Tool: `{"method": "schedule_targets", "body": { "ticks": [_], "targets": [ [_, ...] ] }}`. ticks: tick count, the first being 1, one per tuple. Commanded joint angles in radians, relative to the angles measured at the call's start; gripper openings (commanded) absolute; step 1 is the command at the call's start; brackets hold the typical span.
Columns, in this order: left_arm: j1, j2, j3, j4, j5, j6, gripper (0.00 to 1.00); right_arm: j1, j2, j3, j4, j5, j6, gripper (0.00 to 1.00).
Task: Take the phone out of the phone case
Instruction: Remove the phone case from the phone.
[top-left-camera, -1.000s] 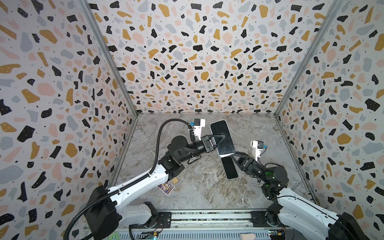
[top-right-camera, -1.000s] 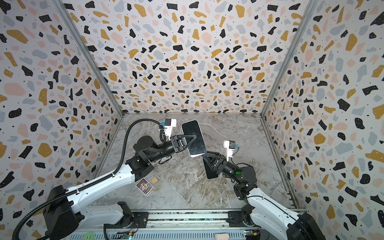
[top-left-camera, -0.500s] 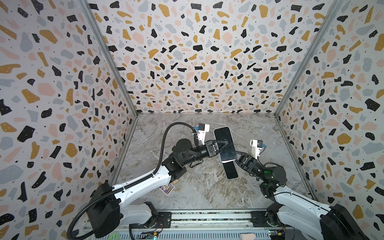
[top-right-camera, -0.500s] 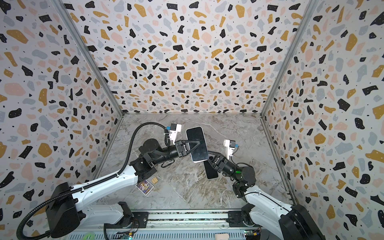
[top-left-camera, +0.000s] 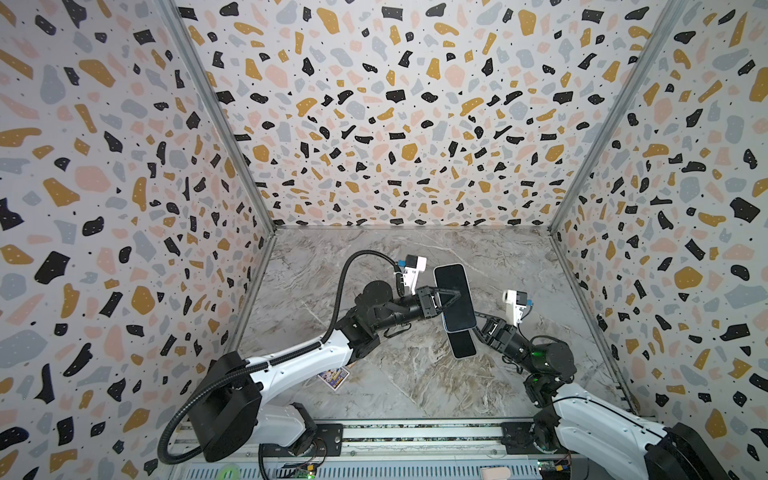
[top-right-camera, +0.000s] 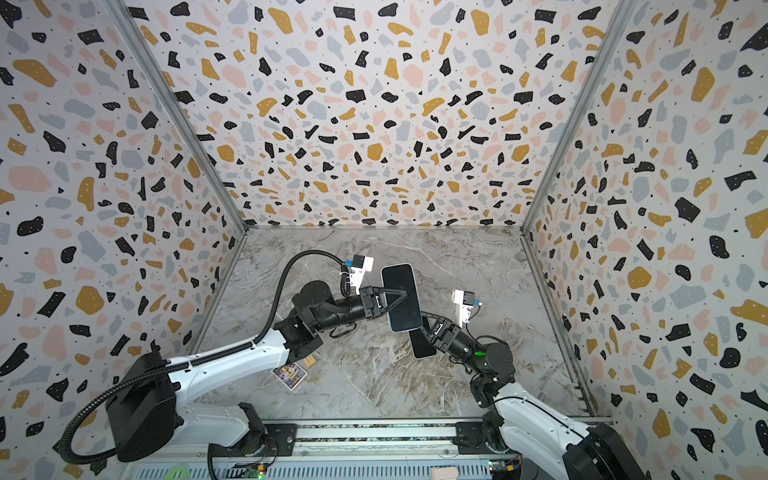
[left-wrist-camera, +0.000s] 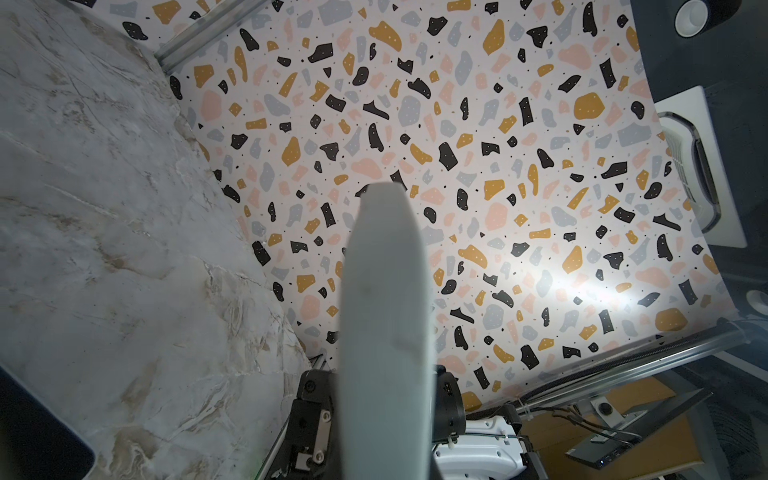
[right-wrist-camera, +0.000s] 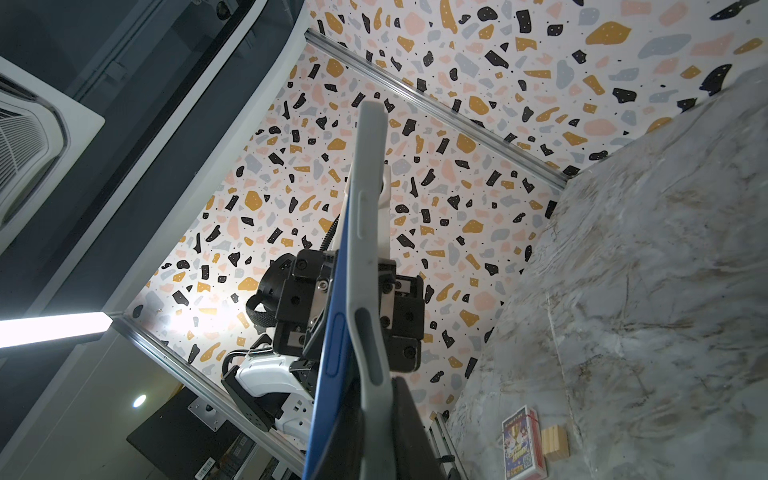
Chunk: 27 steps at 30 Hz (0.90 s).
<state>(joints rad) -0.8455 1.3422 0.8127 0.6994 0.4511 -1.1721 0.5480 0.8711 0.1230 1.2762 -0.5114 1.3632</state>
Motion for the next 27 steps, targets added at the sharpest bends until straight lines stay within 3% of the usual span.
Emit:
{"method": "schedule_targets", "body": {
  "ticks": [1, 13, 22, 27],
  "targets": [
    [0.007, 0.004, -0.018, 0.123, -0.019, -0.013, 0.27, 0.010, -0.012, 0.015, 0.078, -0.009, 0.021, 0.00],
    [0.023, 0.017, -0.101, 0.240, -0.064, -0.081, 0.65, 0.010, 0.046, -0.016, 0.177, 0.033, 0.038, 0.00],
    [0.030, -0.021, -0.101, 0.083, -0.119, -0.015, 0.82, 0.010, 0.039, -0.020, 0.182, 0.047, 0.033, 0.00],
    [0.068, -0.106, -0.124, -0.001, -0.192, -0.003, 1.00, 0.011, 0.032, -0.025, 0.163, 0.054, 0.027, 0.00]
  ]
}}
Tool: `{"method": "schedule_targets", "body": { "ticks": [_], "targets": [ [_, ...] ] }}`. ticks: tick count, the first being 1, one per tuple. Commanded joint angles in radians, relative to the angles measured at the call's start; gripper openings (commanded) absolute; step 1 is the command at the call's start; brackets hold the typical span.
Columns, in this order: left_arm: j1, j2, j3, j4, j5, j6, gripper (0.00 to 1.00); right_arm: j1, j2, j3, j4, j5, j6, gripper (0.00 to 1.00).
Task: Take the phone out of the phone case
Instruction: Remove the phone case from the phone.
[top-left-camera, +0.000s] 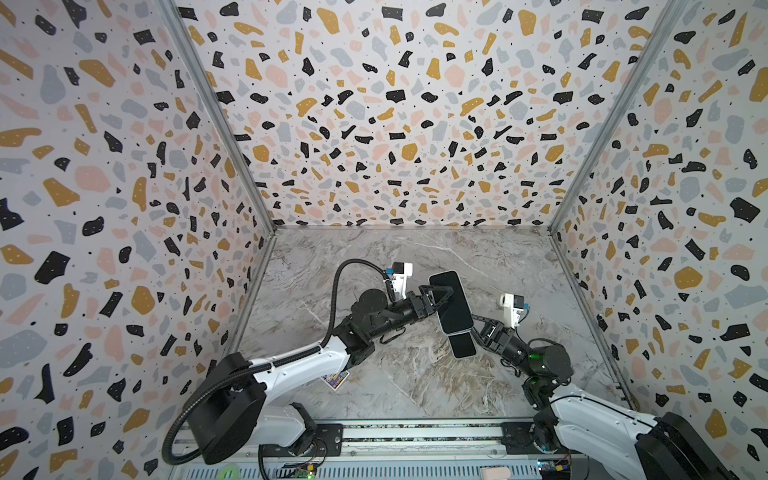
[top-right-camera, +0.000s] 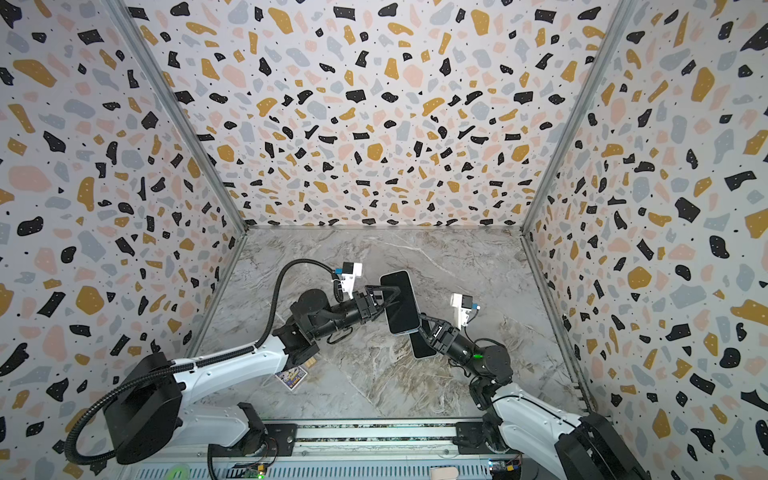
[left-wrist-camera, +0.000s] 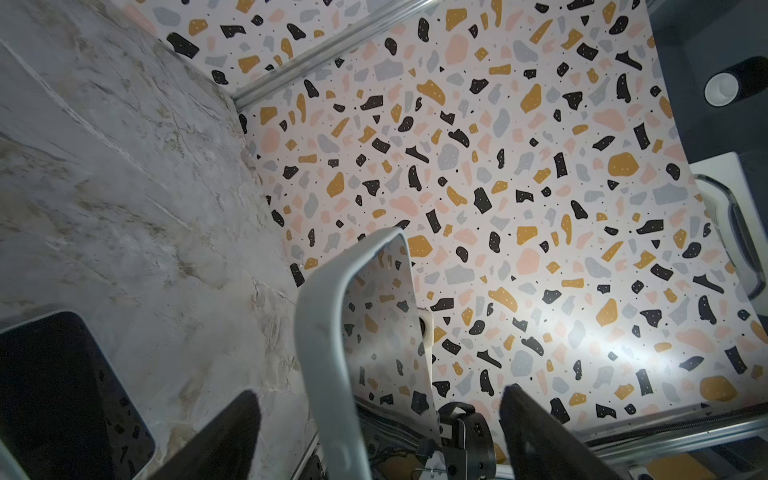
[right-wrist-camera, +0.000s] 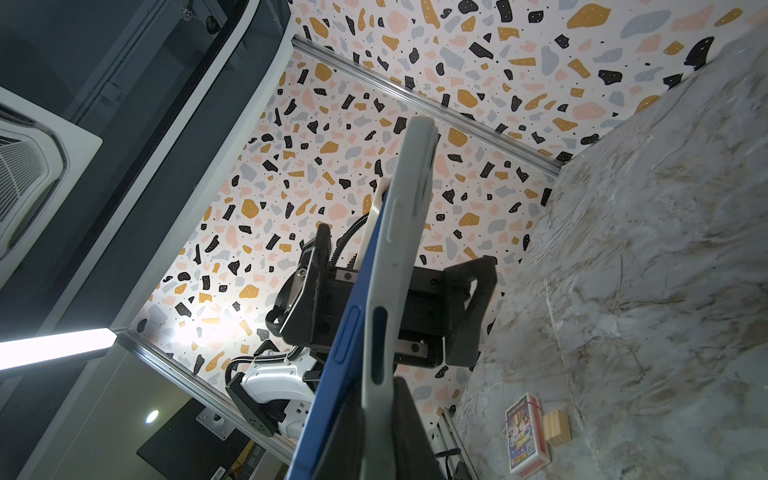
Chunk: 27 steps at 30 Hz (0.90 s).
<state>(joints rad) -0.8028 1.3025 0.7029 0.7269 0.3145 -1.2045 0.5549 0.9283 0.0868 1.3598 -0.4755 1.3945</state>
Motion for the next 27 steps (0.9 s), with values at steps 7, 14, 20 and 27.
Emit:
{"method": "schedule_targets", "body": {
  "ticks": [7, 14, 20, 27],
  "targets": [
    [0.034, -0.233, 0.115, -0.359, -0.167, 0.246, 1.00, 0.002, -0.035, 0.007, 0.075, 0.027, -0.008, 0.00],
    [-0.249, -0.237, 0.439, -0.902, -0.724, 0.850, 1.00, 0.003, -0.046, 0.006, 0.056, 0.035, -0.010, 0.00],
    [-0.639, -0.114, 0.509, -0.915, -1.313, 1.271, 0.99, 0.000, -0.056, 0.001, 0.038, 0.042, -0.012, 0.00],
    [-0.808, -0.052, 0.442, -0.786, -1.452, 1.544, 0.97, 0.001, -0.060, 0.000, 0.032, 0.046, -0.014, 0.00]
  ]
}}
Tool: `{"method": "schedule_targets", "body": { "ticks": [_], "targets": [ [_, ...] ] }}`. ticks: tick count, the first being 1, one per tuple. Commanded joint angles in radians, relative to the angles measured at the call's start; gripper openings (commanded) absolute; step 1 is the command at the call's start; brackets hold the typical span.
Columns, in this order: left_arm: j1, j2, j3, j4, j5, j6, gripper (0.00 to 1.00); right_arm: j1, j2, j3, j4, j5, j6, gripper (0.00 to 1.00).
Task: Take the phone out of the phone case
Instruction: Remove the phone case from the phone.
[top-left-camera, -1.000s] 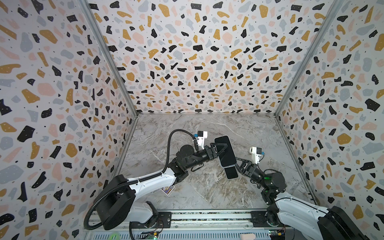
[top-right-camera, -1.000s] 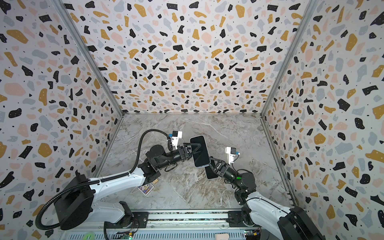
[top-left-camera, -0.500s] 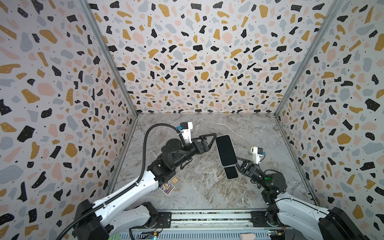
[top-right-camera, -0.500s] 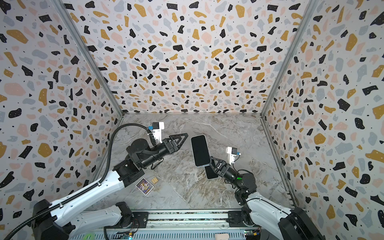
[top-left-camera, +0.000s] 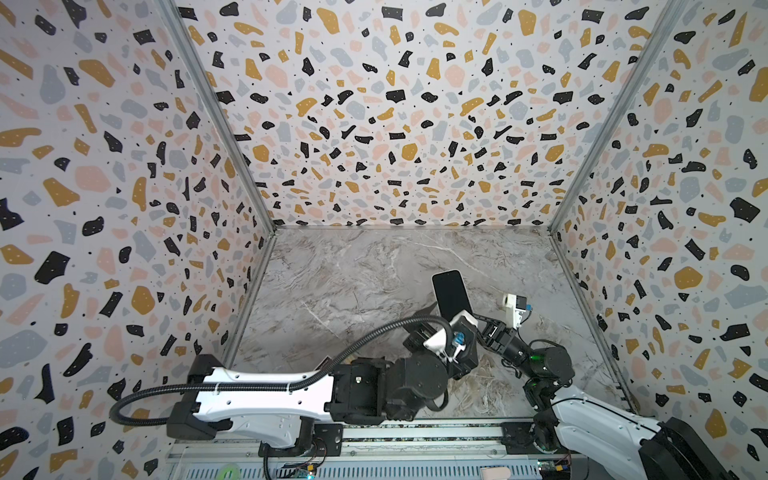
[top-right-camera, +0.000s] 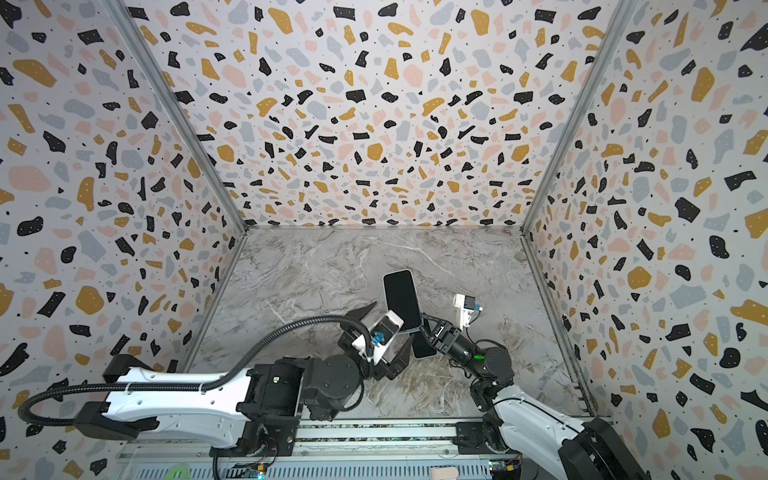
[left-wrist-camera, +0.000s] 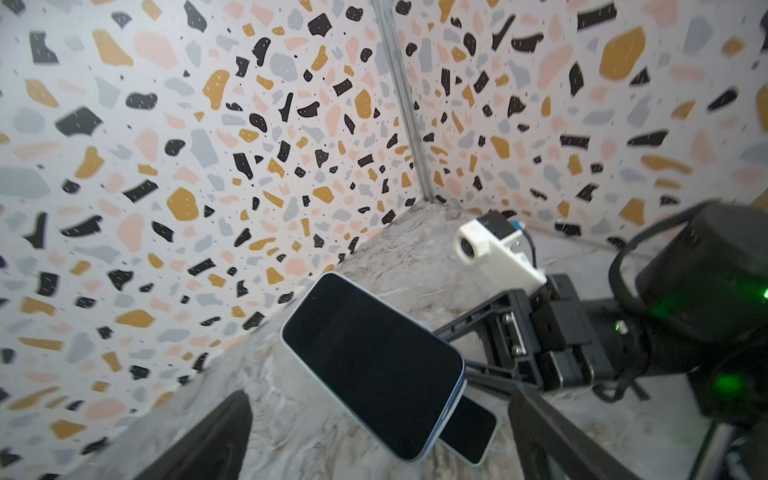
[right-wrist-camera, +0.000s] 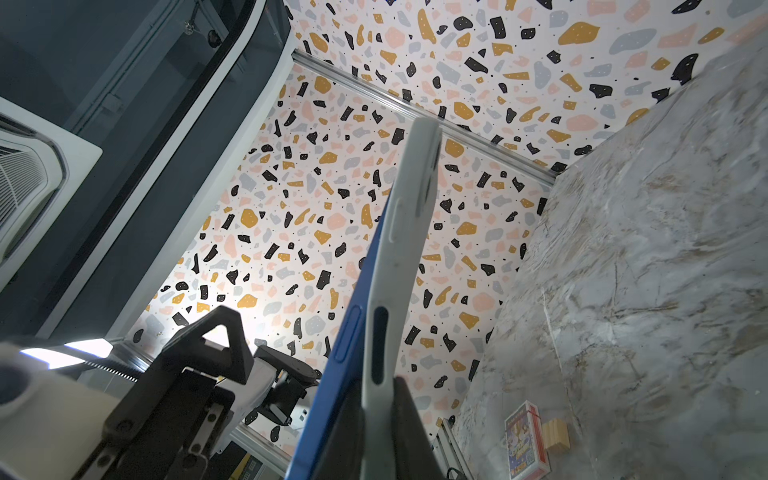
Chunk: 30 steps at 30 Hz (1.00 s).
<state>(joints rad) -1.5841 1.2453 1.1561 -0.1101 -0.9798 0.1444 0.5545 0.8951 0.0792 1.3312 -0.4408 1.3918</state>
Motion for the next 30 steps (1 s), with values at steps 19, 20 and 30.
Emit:
{"method": "schedule_targets", "body": {
  "ticks": [19, 20, 30],
  "targets": [
    [-0.006, 0.169, 0.028, 0.069, -0.146, 0.285, 0.91, 0.001, -0.061, -0.004, 0.041, 0.014, -0.014, 0.00],
    [-0.004, 0.174, 0.031, 0.074, -0.149, 0.293, 0.90, 0.002, -0.061, -0.007, 0.044, 0.012, -0.014, 0.00],
    [0.031, 0.220, 0.043, 0.120, -0.169, 0.371, 0.87, 0.001, -0.073, -0.012, 0.045, 0.014, -0.014, 0.00]
  ]
}}
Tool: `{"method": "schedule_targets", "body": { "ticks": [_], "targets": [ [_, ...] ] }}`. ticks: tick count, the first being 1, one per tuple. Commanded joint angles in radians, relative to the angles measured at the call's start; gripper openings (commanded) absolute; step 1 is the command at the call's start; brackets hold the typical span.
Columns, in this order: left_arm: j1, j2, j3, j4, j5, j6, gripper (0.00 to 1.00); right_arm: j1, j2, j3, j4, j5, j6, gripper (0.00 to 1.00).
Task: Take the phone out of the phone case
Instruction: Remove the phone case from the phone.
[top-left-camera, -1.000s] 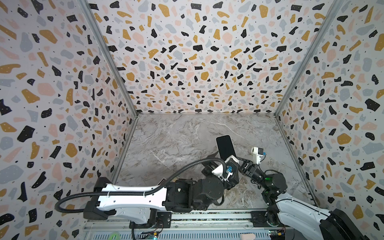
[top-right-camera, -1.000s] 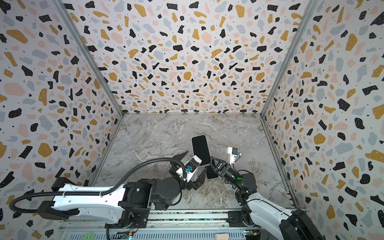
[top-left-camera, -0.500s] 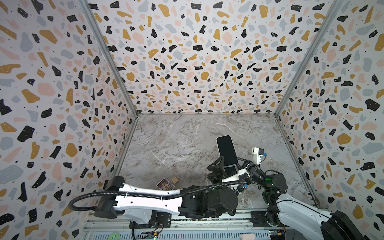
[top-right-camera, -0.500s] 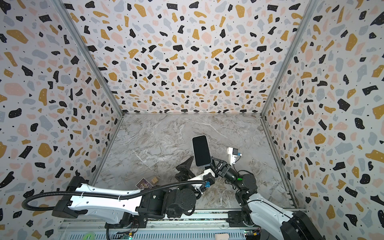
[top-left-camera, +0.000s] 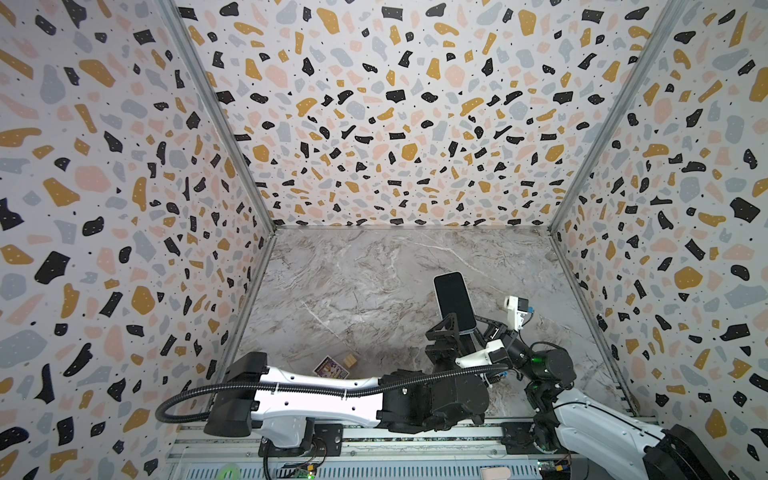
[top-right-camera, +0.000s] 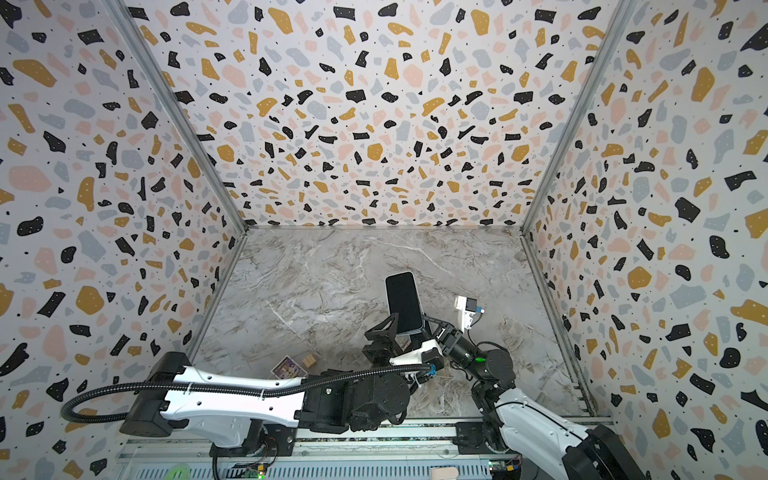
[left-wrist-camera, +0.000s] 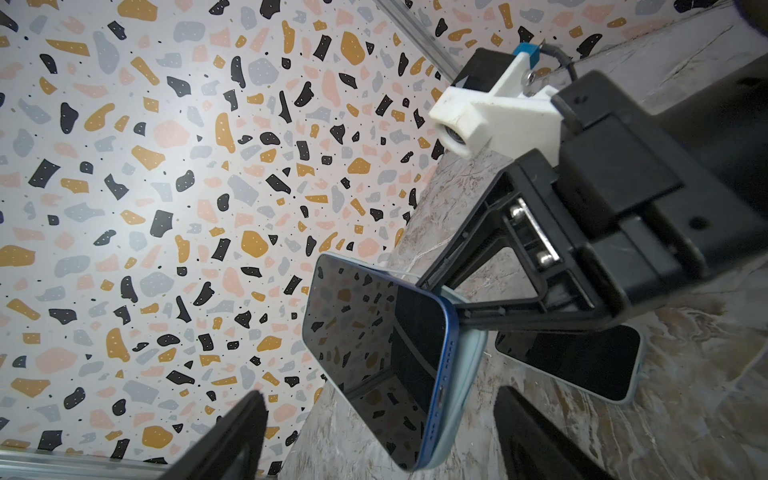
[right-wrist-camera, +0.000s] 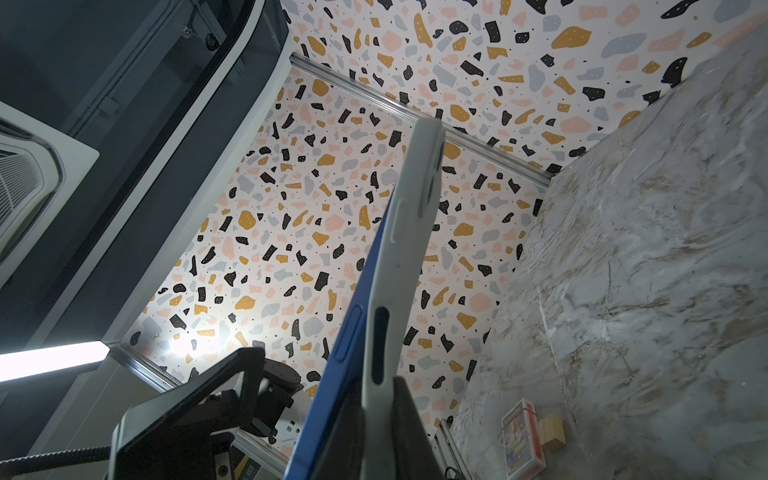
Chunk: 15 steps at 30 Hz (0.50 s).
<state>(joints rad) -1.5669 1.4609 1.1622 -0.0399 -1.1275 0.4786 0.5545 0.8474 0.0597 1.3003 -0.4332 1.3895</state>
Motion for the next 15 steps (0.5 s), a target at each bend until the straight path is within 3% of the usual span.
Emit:
{"method": "schedule_targets", "body": {
  "ticks": [1, 15],
  "targets": [
    [0.018, 0.006, 0.037, 0.058, -0.023, 0.045, 0.87, 0.002, -0.025, 0.009, 0.076, 0.004, -0.012, 0.00],
    [0.069, 0.047, 0.048, 0.095, -0.008, 0.106, 0.83, 0.005, -0.021, 0.012, 0.085, -0.003, -0.014, 0.00]
  ]
}}
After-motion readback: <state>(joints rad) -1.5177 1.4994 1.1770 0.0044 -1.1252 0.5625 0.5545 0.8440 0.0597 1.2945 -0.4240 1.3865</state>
